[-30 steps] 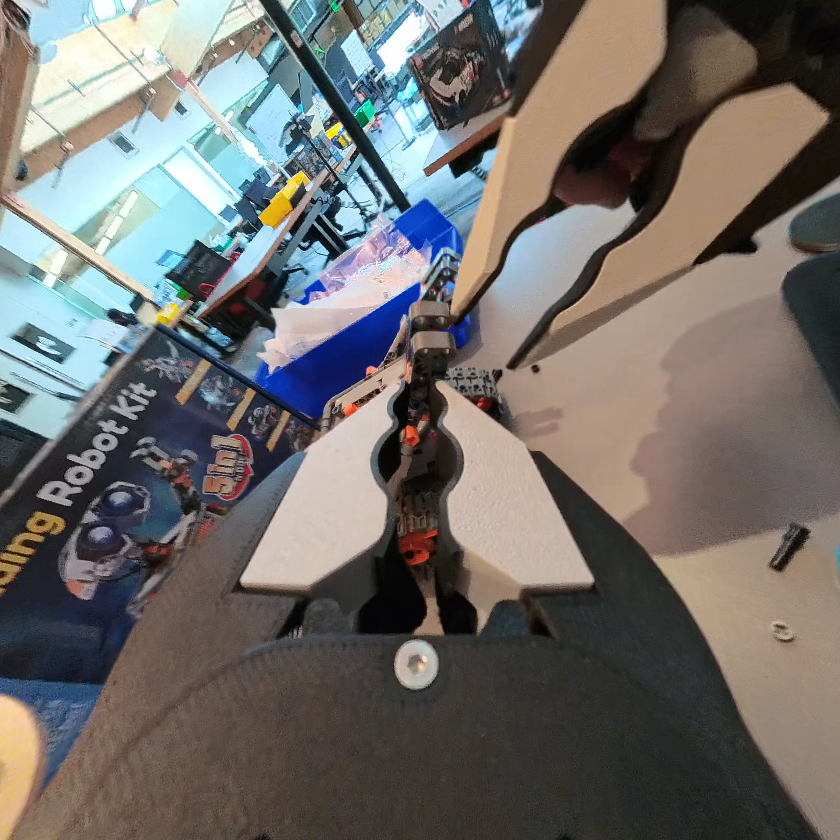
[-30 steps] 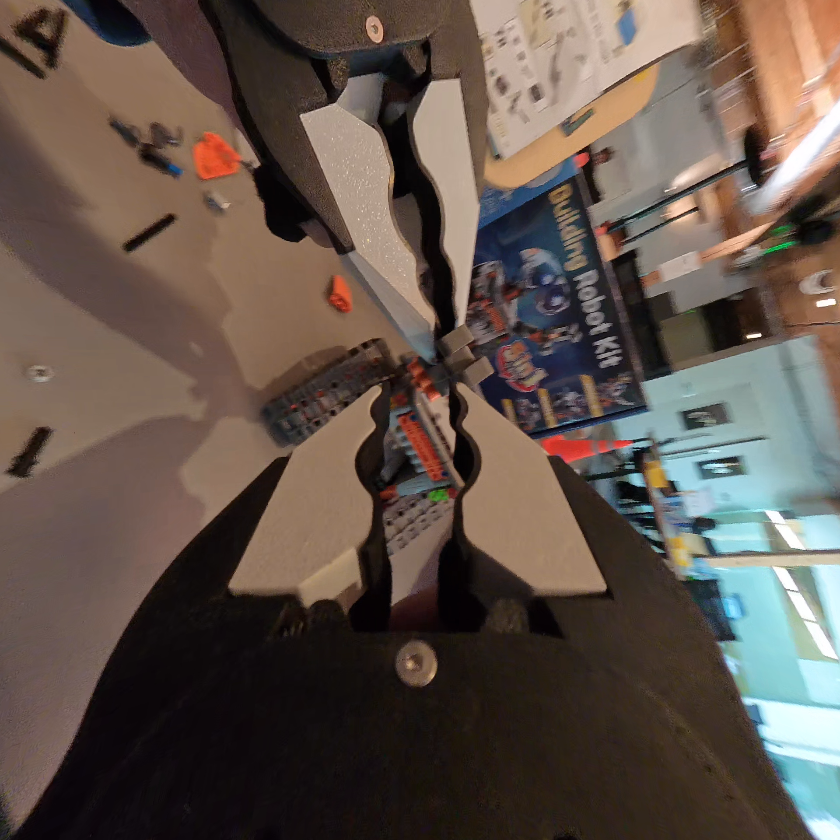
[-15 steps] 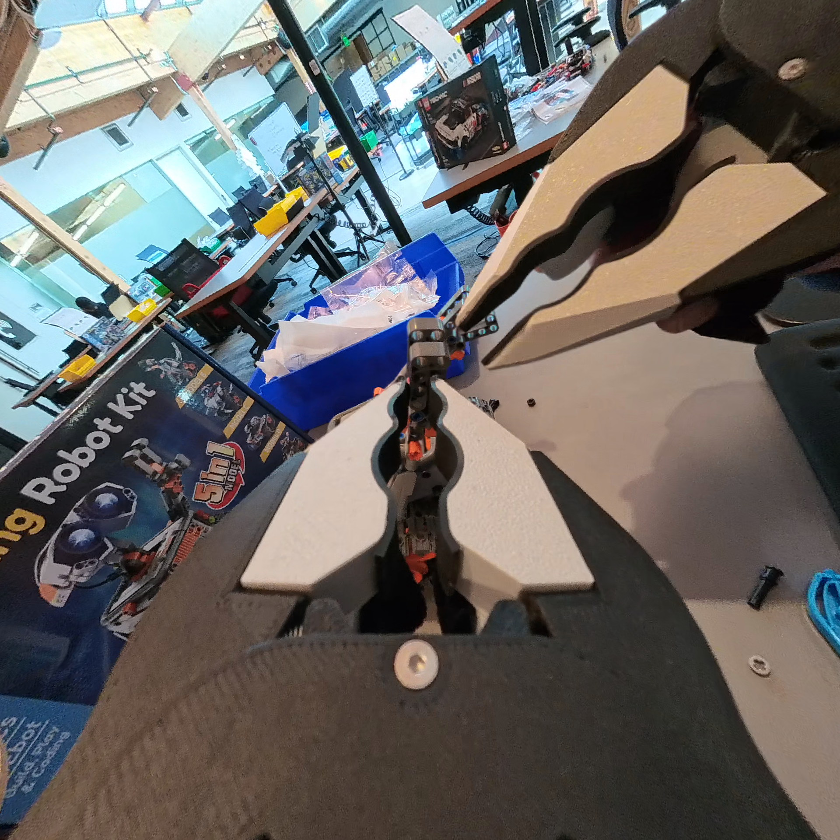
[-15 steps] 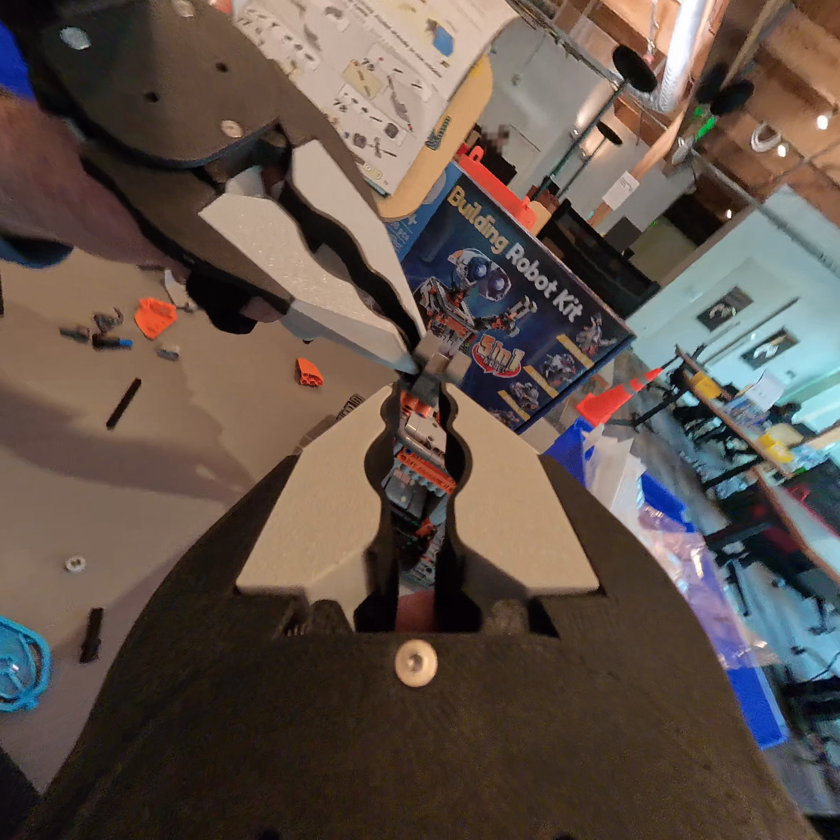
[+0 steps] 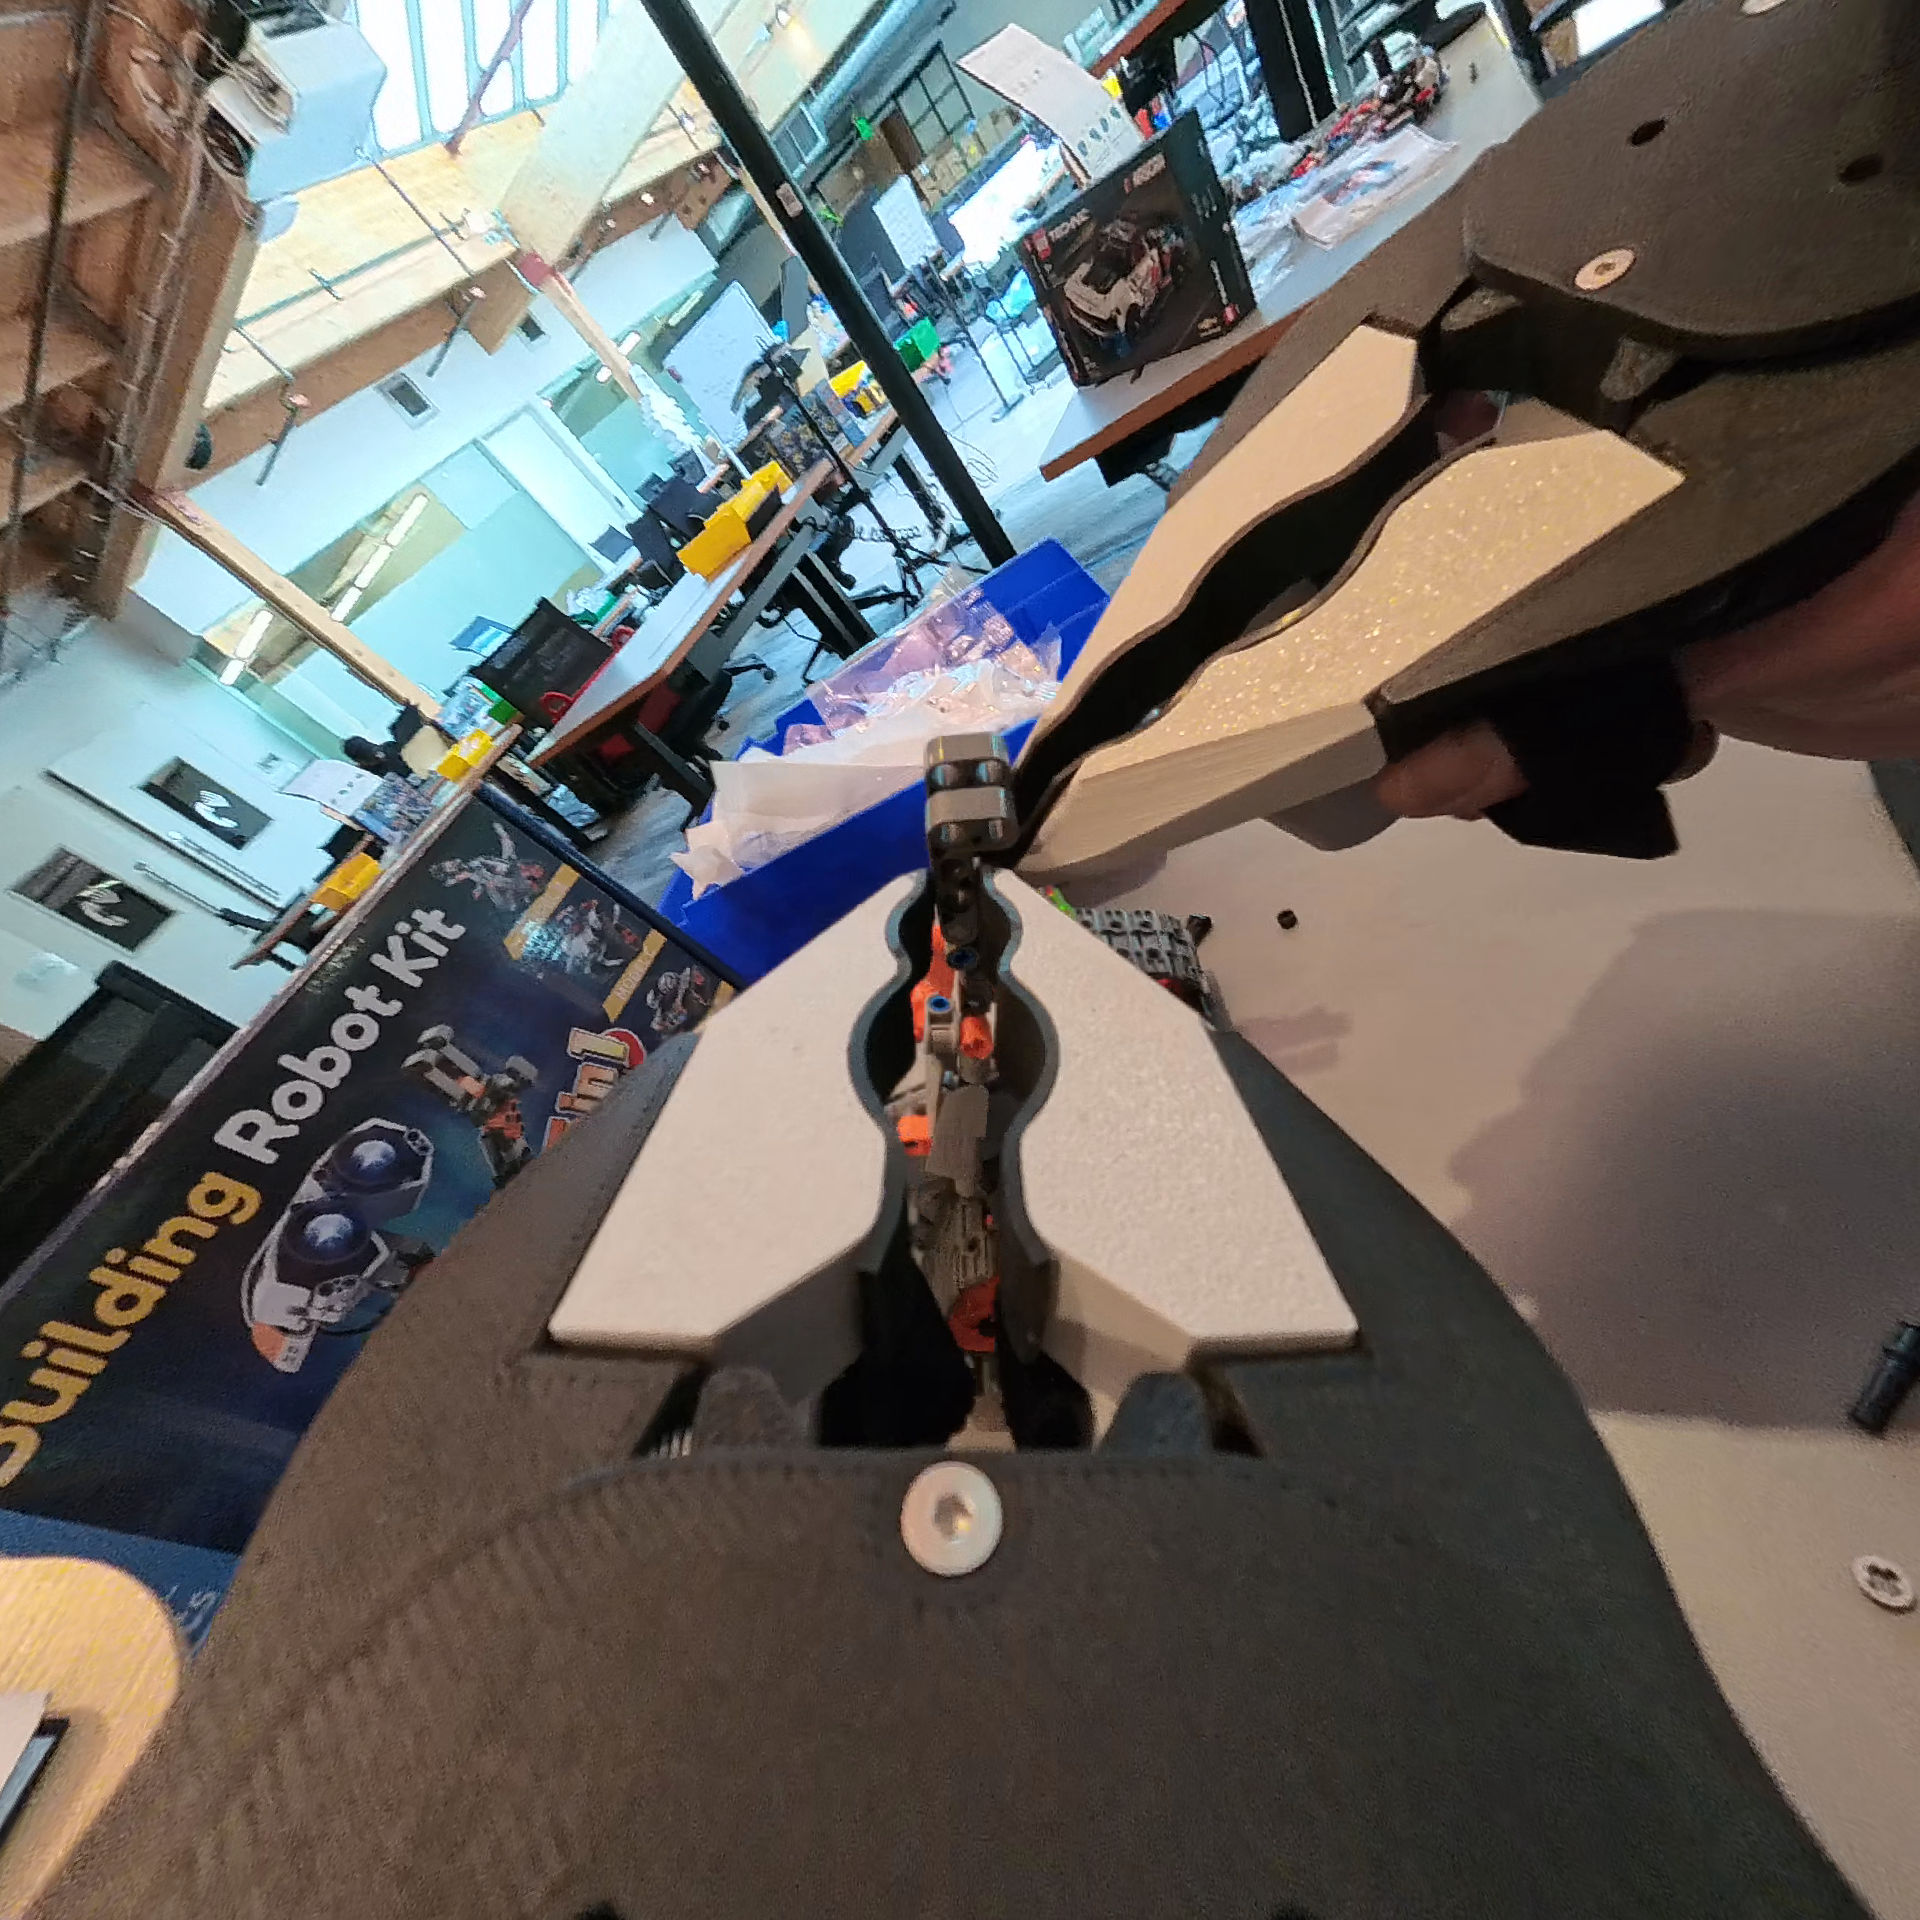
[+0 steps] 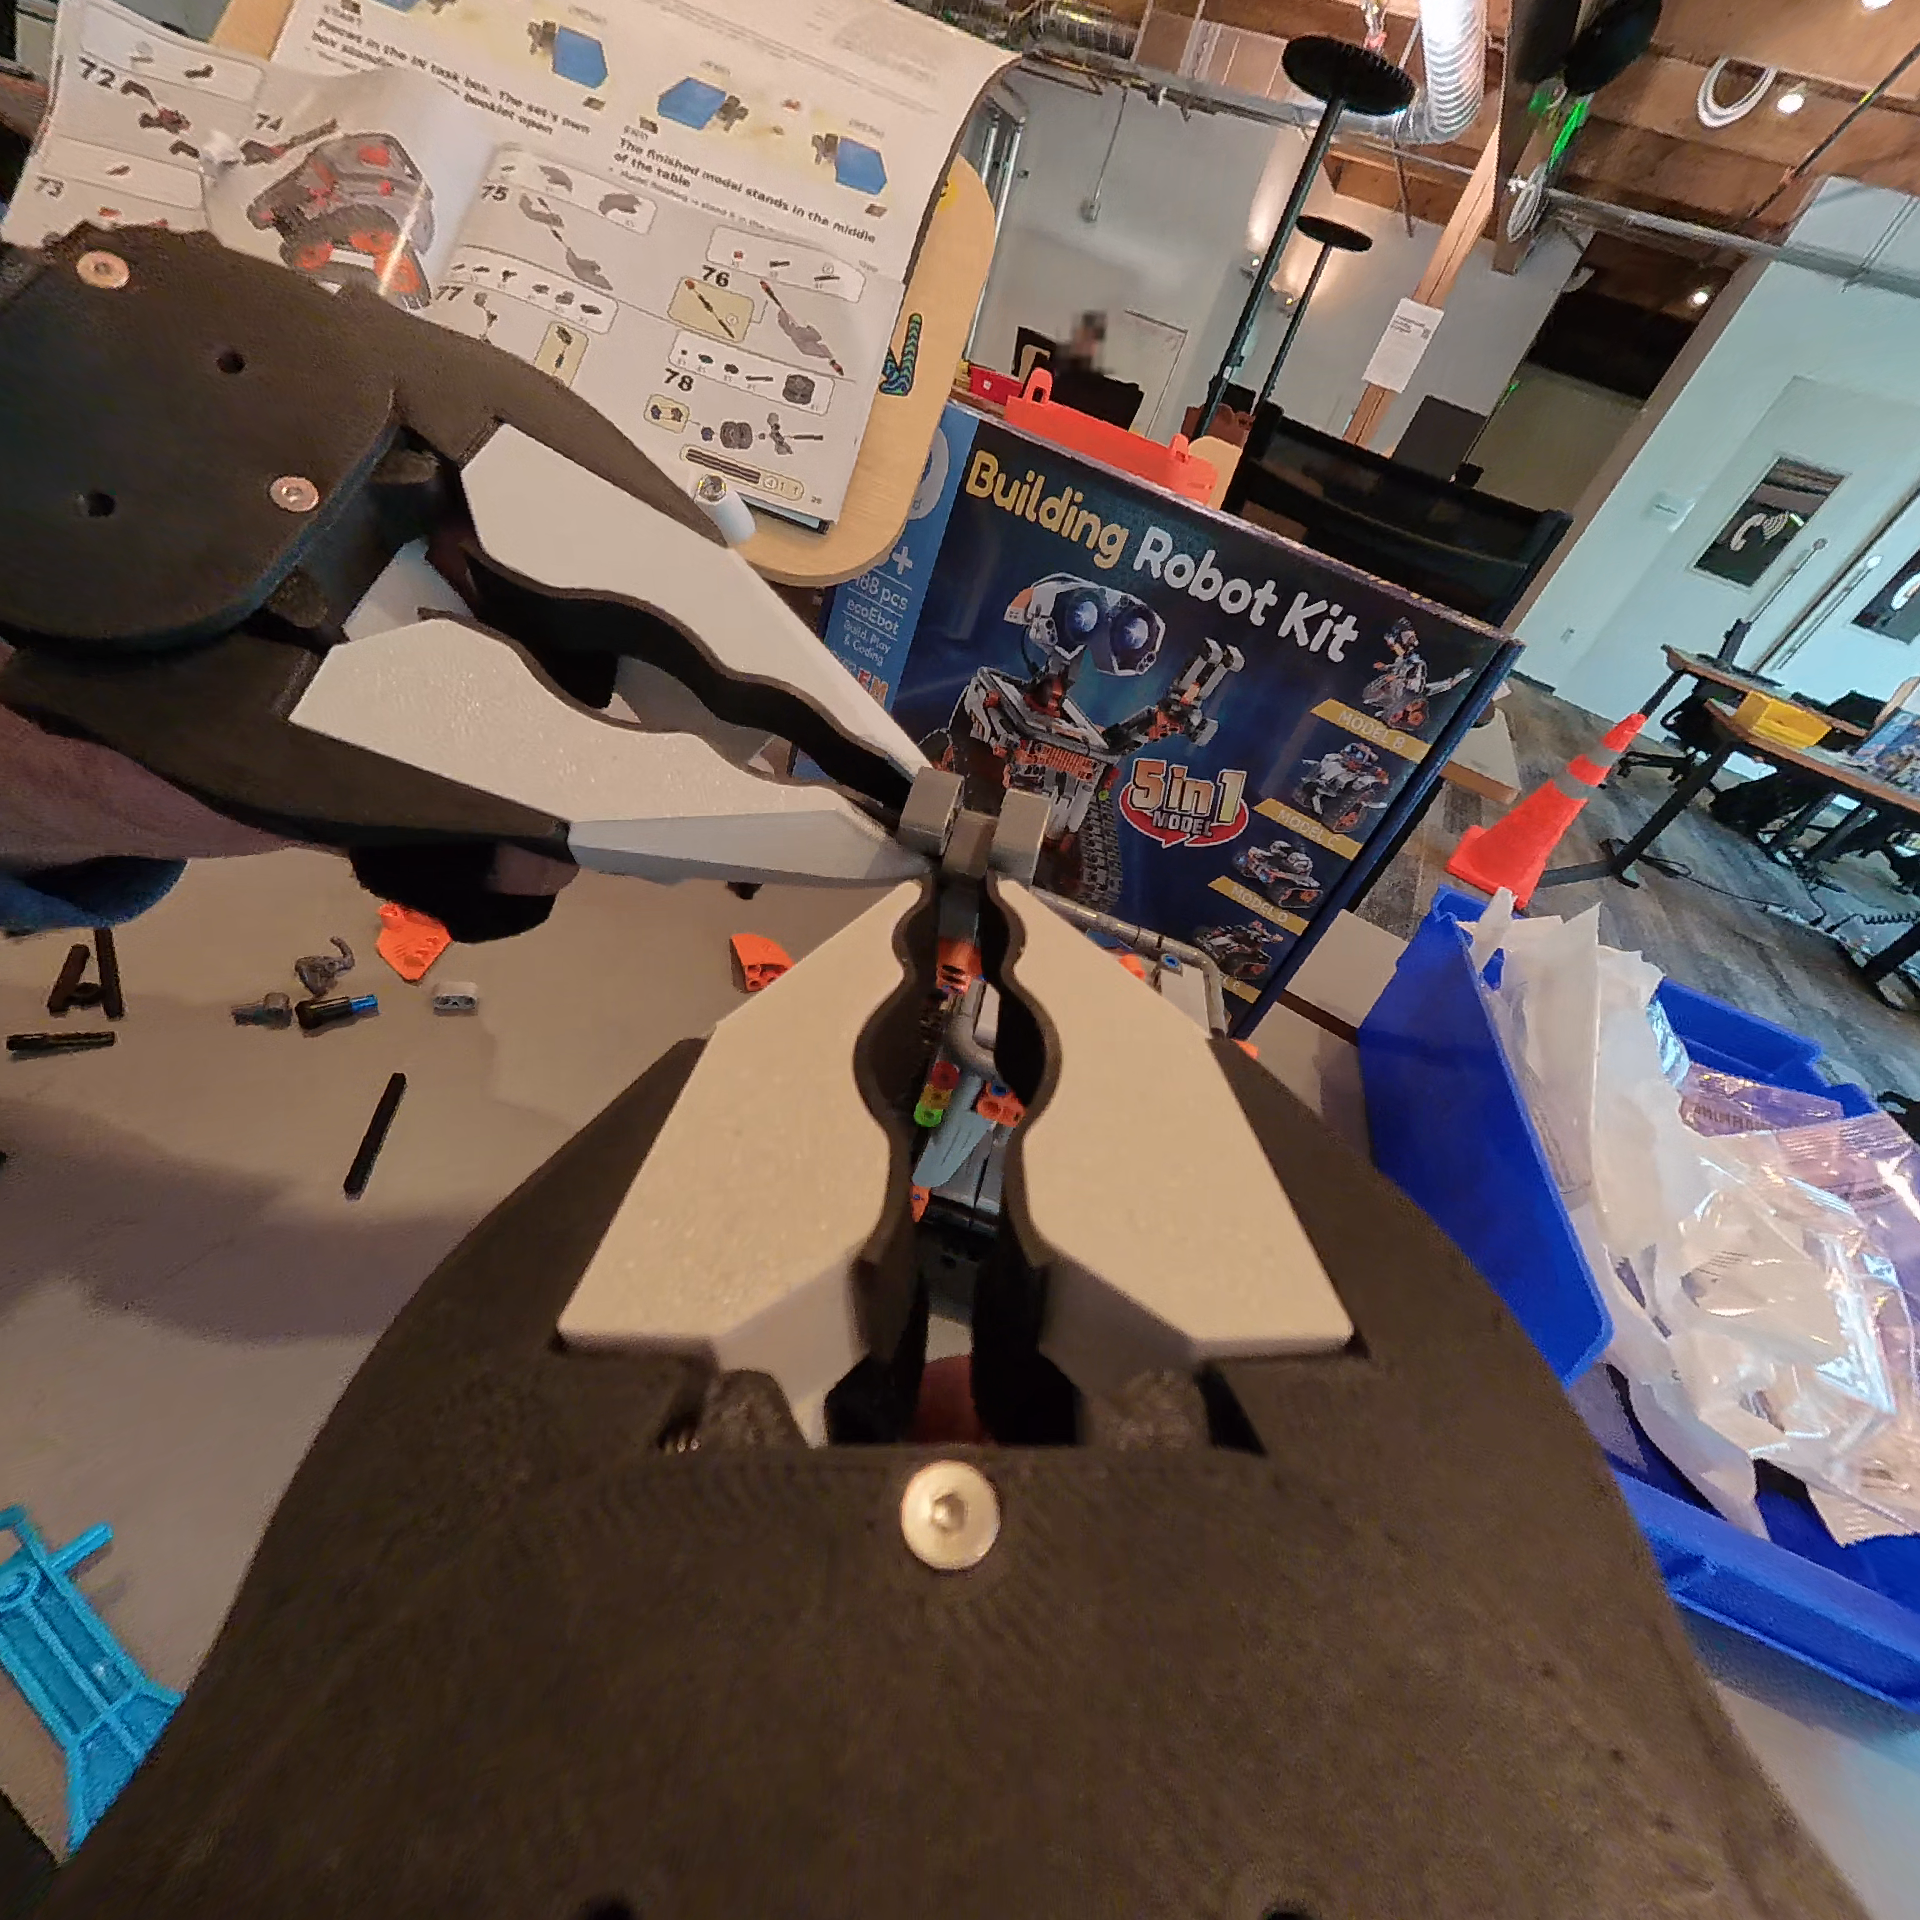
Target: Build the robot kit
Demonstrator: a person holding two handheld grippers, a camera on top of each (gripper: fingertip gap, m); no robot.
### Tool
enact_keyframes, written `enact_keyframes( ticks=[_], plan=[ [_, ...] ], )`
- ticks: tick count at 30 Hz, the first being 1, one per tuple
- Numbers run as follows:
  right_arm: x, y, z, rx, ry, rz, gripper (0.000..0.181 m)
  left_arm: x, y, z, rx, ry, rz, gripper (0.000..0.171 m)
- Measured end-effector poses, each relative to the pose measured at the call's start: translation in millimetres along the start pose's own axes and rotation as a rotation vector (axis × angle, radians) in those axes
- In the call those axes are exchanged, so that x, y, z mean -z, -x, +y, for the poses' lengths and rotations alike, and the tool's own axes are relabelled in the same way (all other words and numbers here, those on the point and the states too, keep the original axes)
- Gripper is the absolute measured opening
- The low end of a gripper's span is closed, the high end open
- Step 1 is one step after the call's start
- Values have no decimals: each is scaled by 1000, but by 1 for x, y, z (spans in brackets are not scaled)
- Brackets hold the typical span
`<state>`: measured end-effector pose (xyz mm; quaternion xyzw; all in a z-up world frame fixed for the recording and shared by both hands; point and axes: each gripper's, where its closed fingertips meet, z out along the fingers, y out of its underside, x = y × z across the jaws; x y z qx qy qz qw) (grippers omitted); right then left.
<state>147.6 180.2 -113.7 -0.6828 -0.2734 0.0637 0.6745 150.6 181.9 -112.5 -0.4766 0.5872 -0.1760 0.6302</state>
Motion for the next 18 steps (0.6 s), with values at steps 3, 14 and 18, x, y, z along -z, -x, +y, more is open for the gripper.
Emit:
enact_keyframes(
  ticks=[3,14,18],
  plan=[
    [-1,0,0,12,-8,14,3,-1,1,0,25,-11,-14,5],
    [-3,1,-1,98,-29,96,4,1,9,1,271,-50,-40,4],
    [0,0,1,100,-34,107,4,0,9,1,307,-47,-32,4]
  ],
)
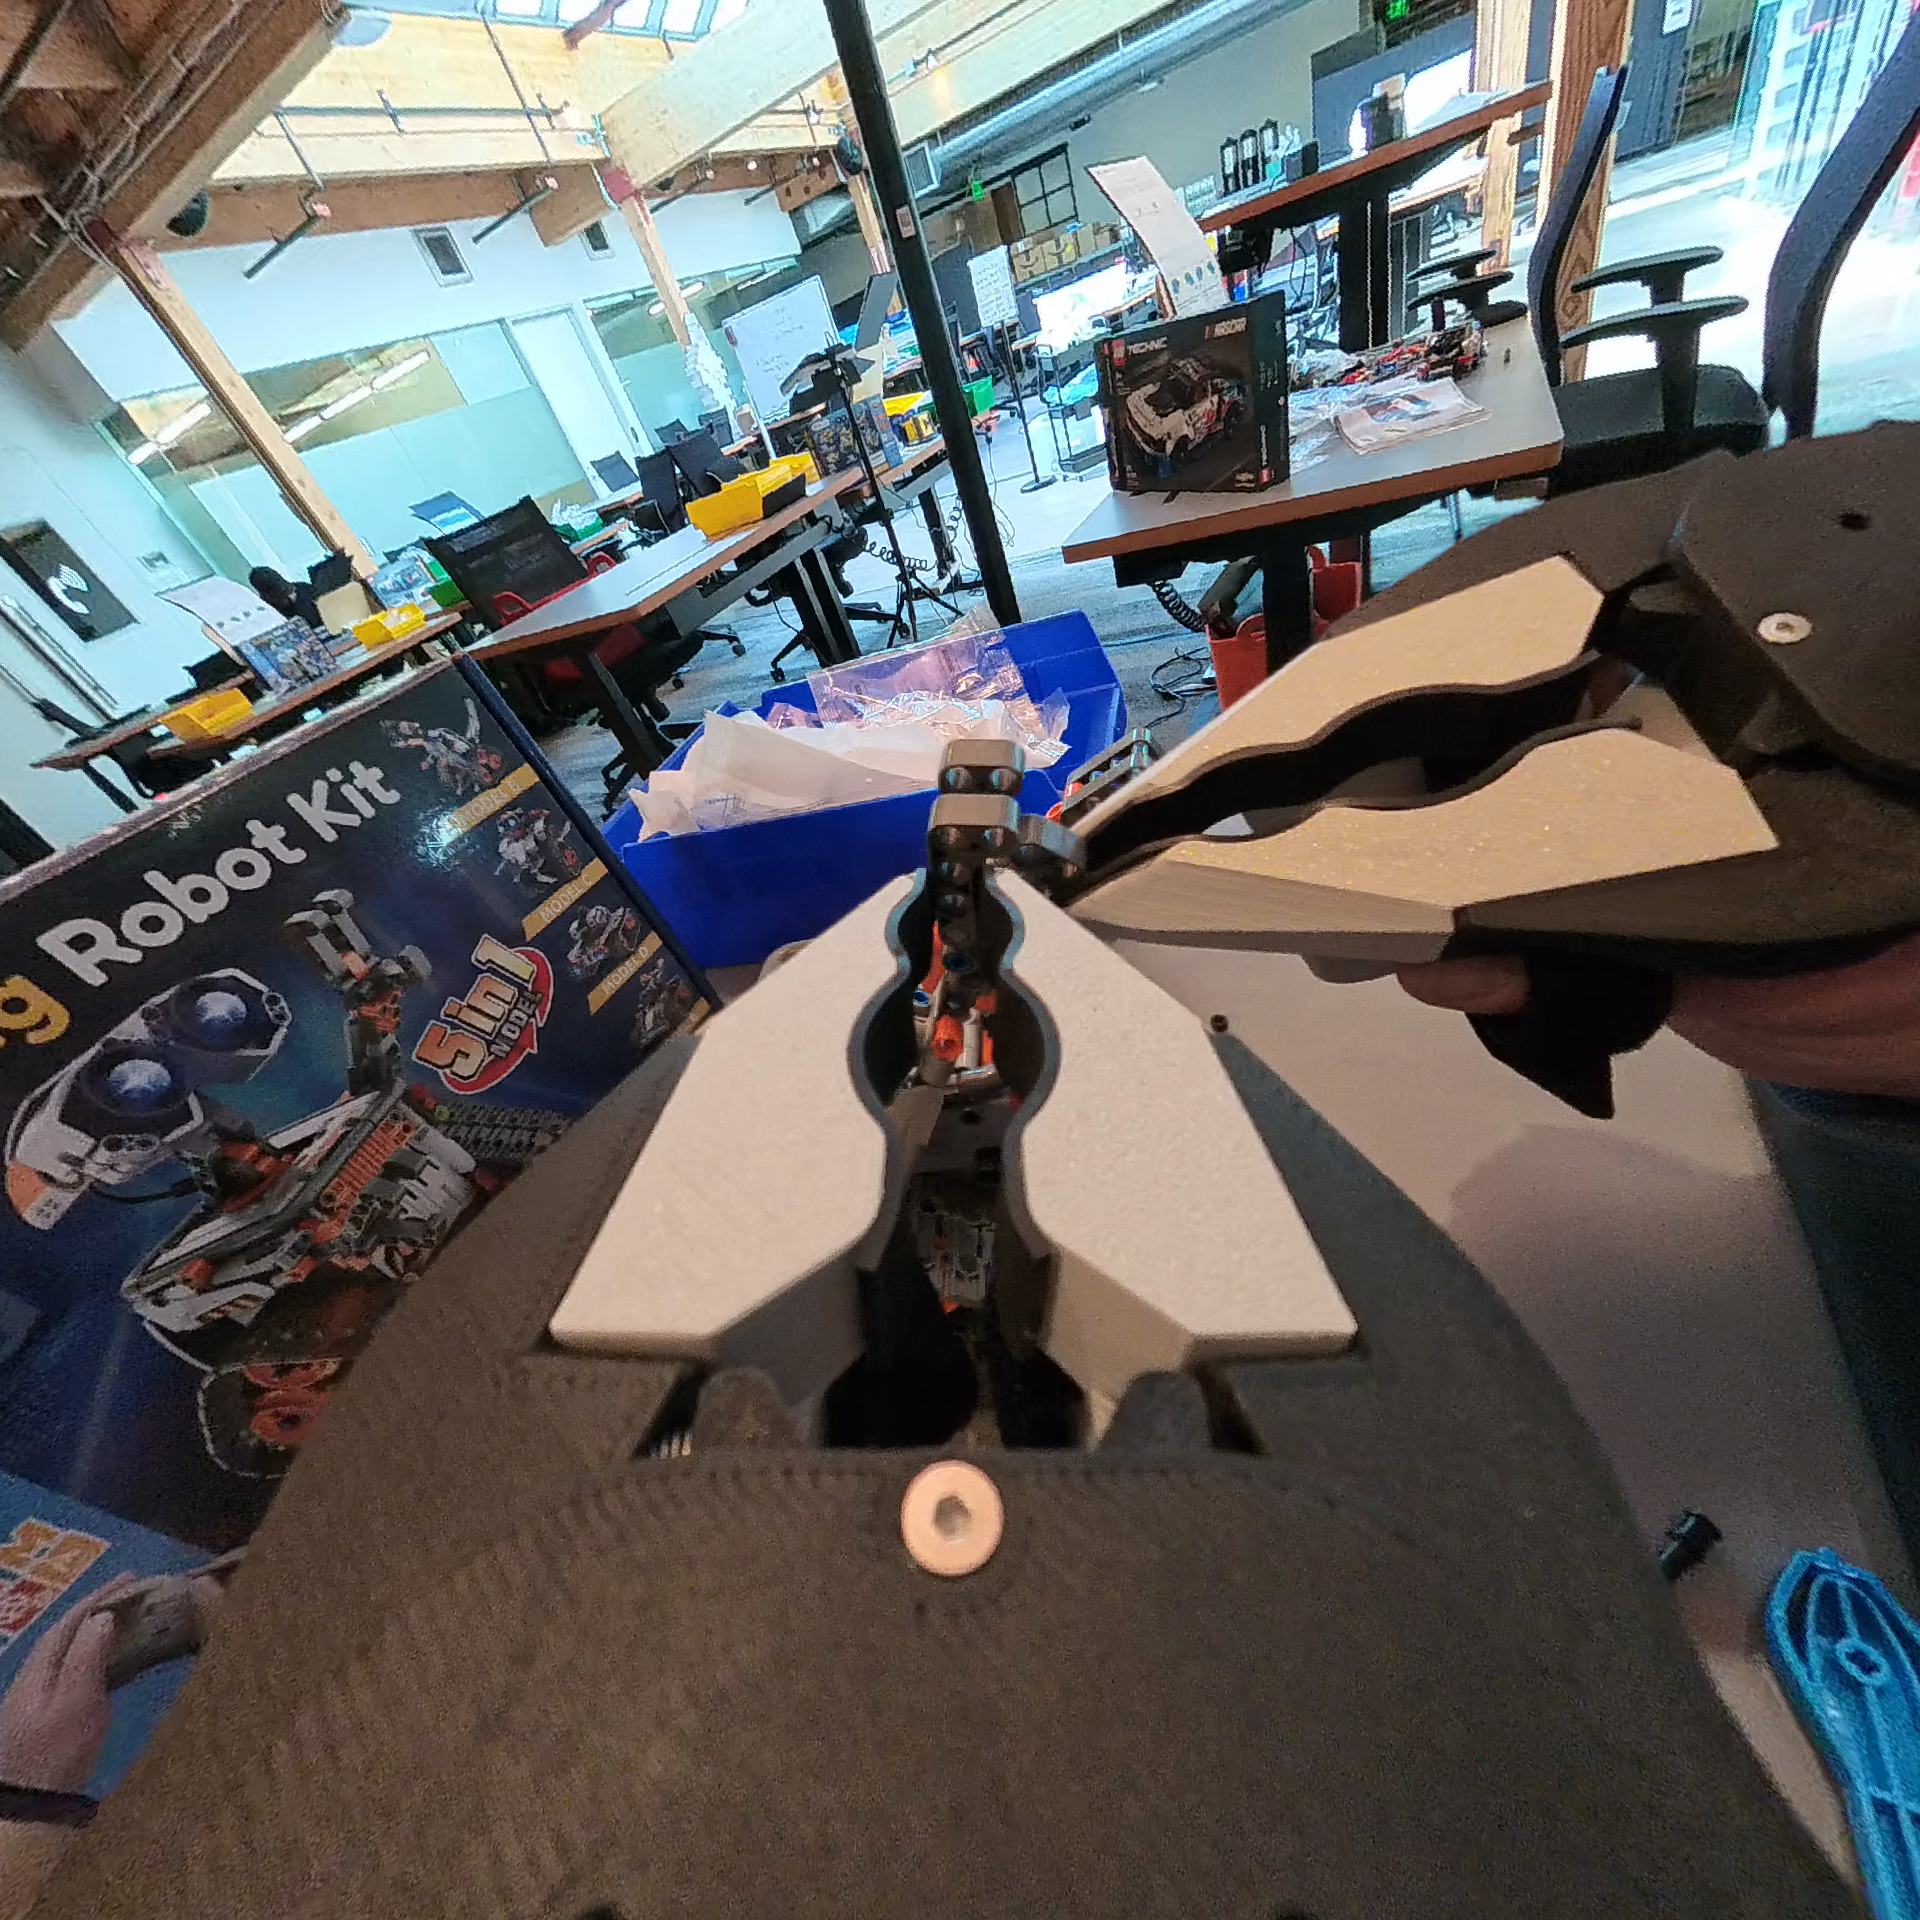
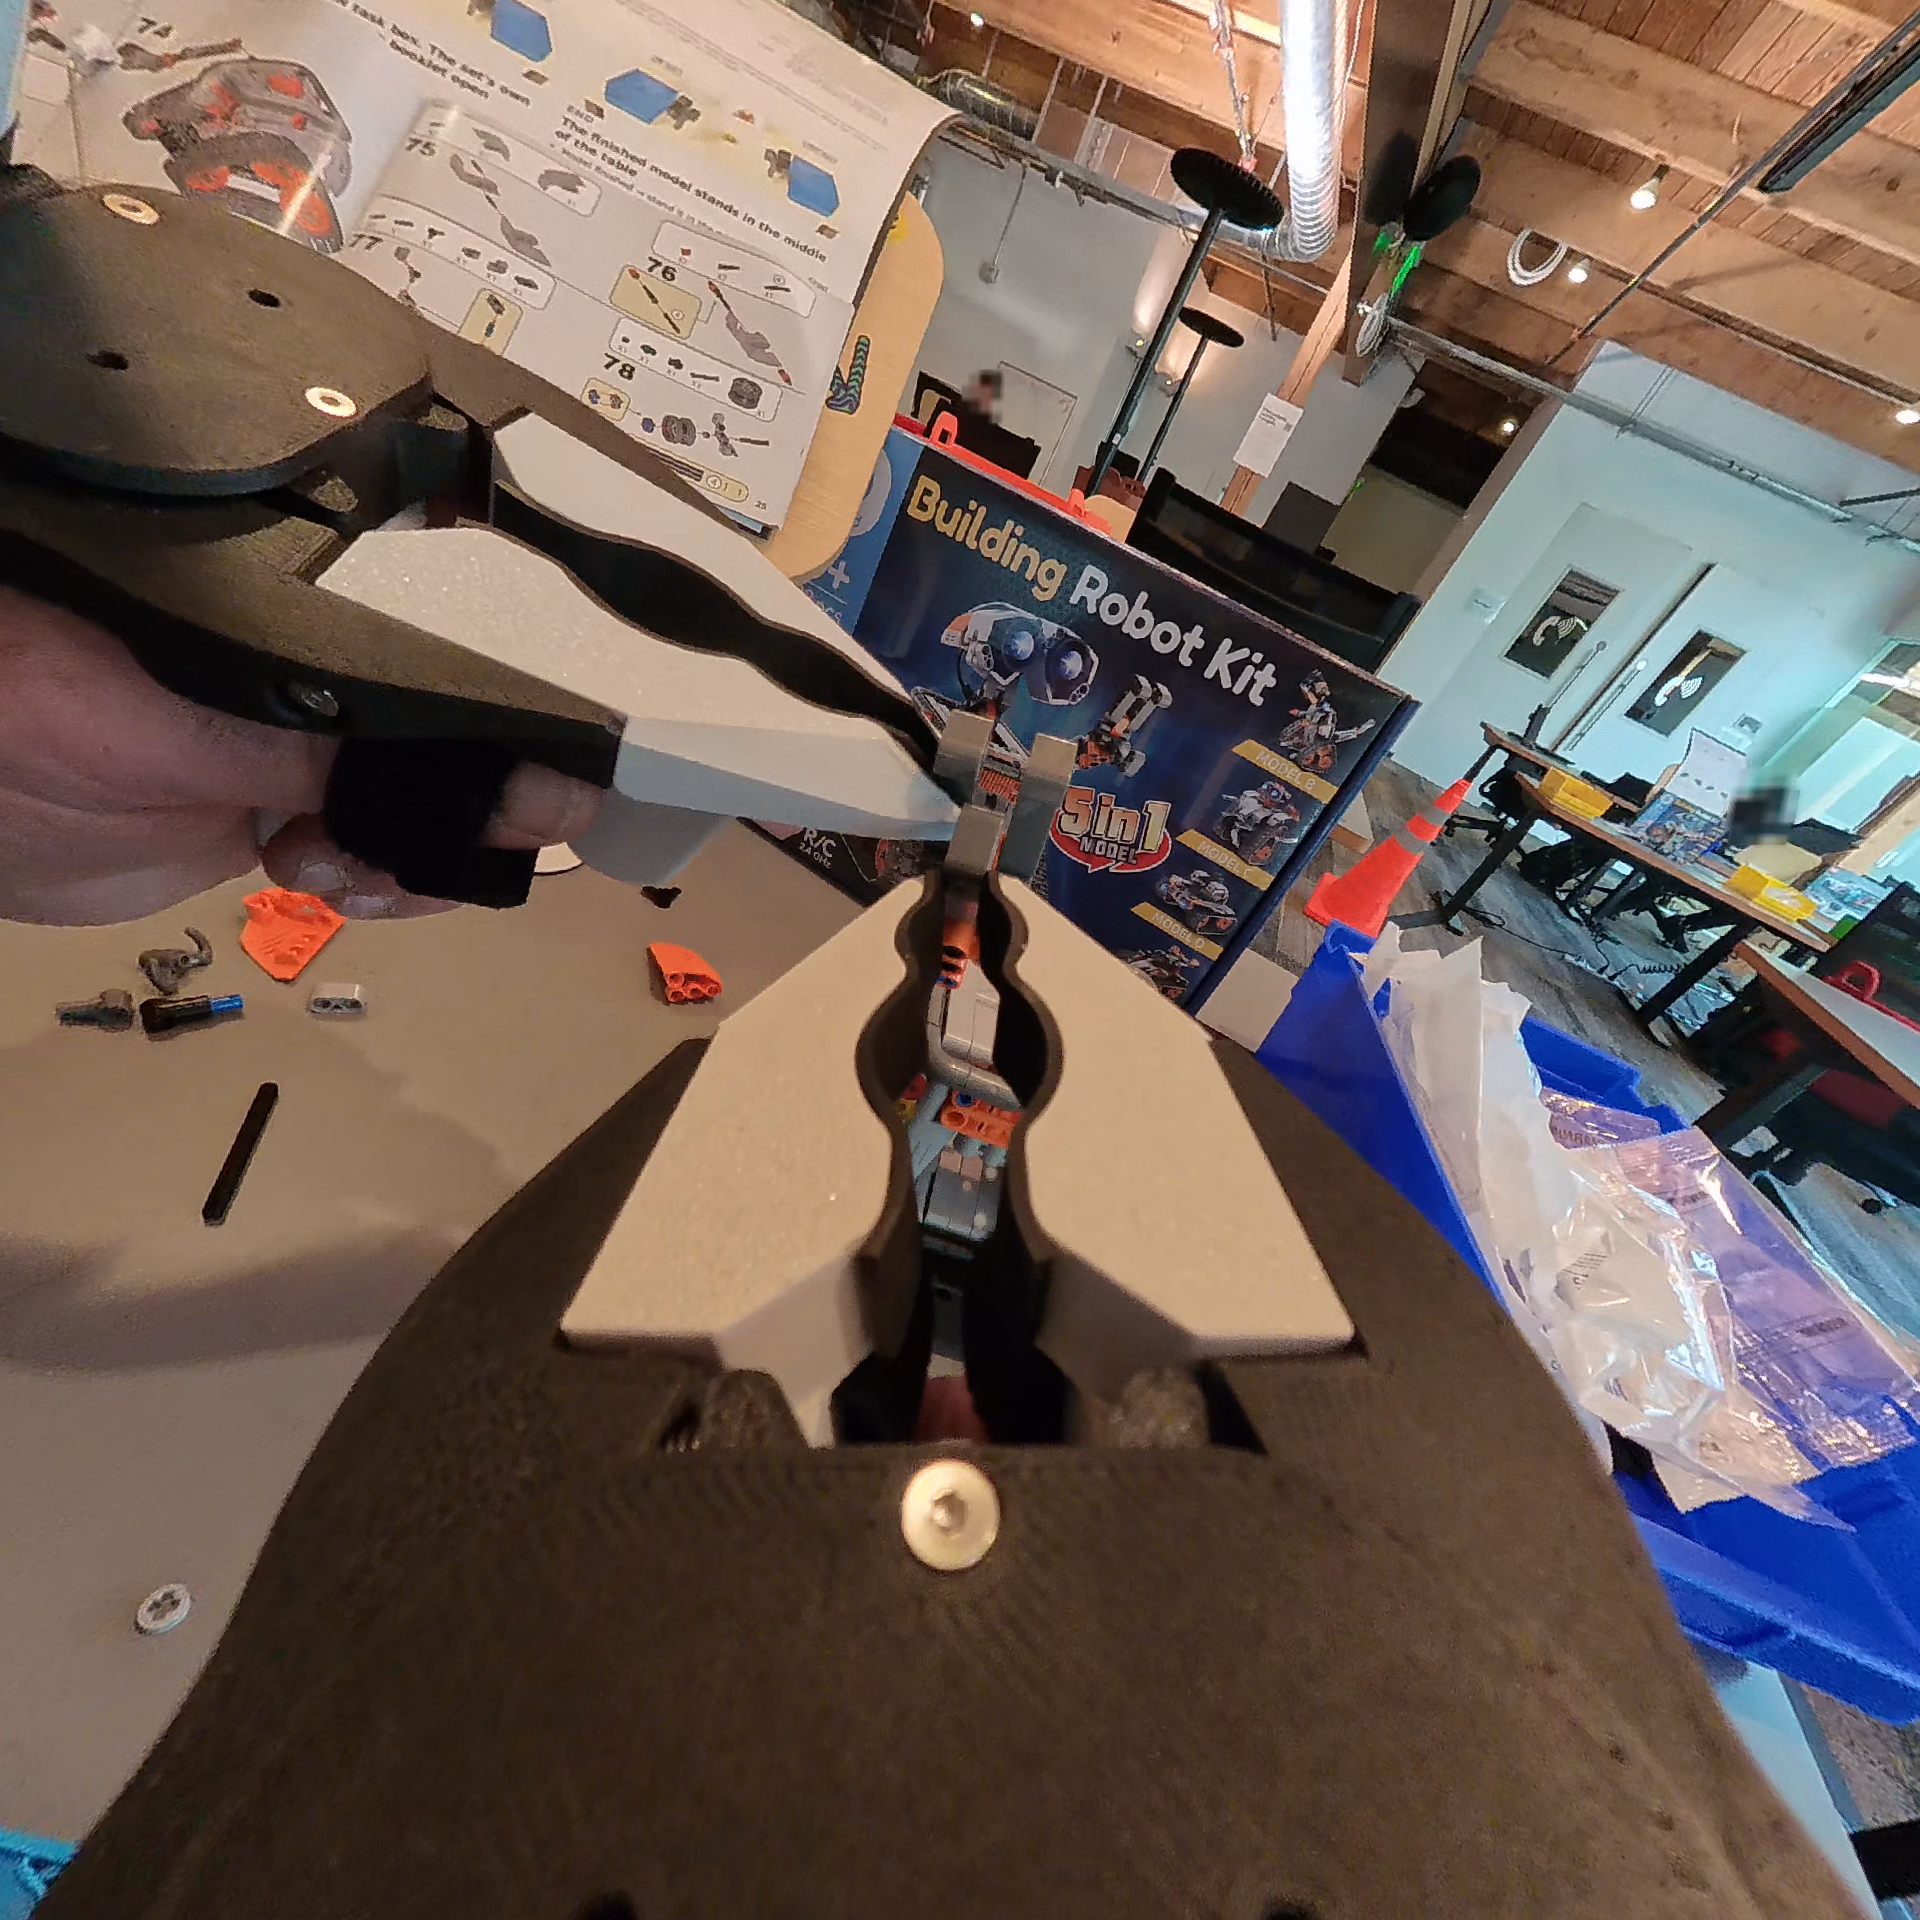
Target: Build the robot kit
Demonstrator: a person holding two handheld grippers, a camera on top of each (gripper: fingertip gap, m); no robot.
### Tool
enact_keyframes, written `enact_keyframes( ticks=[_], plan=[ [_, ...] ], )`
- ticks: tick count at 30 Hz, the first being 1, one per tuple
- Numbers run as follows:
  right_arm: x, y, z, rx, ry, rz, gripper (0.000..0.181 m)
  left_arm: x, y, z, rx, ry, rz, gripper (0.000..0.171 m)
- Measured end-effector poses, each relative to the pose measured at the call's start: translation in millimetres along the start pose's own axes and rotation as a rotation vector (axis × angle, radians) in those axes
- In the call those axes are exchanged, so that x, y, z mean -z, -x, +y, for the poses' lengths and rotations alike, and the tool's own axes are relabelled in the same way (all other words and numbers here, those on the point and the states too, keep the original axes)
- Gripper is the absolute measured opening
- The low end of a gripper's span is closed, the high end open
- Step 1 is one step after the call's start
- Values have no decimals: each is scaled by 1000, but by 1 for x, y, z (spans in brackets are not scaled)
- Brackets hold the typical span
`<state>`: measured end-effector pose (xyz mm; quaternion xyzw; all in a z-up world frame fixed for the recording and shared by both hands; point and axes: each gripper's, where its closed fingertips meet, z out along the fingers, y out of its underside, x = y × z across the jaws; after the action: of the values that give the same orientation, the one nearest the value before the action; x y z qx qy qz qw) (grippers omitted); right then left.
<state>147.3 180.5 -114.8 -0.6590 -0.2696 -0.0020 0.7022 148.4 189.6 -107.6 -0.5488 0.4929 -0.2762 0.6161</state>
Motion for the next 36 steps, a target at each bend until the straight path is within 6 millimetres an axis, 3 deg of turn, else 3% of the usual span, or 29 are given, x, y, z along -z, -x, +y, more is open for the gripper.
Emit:
enact_keyframes(
  ticks=[12,15,16,17,31,35,36],
  plan=[
    [6,2,5,6,-31,4,4,0,-2,0,179,-10,94,4],
    [6,3,3,20,-42,6,4,4,2,-2,110,7,77,13],
    [6,3,2,20,-45,6,4,4,-1,-1,91,25,93,7],
    [6,3,2,23,-46,3,4,3,-5,0,71,45,109,15],
    [16,12,20,50,23,7,4,-2,-11,4,47,50,75,8],
    [17,11,21,35,14,-17,5,2,-12,6,34,80,108,13],
    [19,10,21,32,9,-23,5,5,-12,4,16,73,109,22]
  ],
)
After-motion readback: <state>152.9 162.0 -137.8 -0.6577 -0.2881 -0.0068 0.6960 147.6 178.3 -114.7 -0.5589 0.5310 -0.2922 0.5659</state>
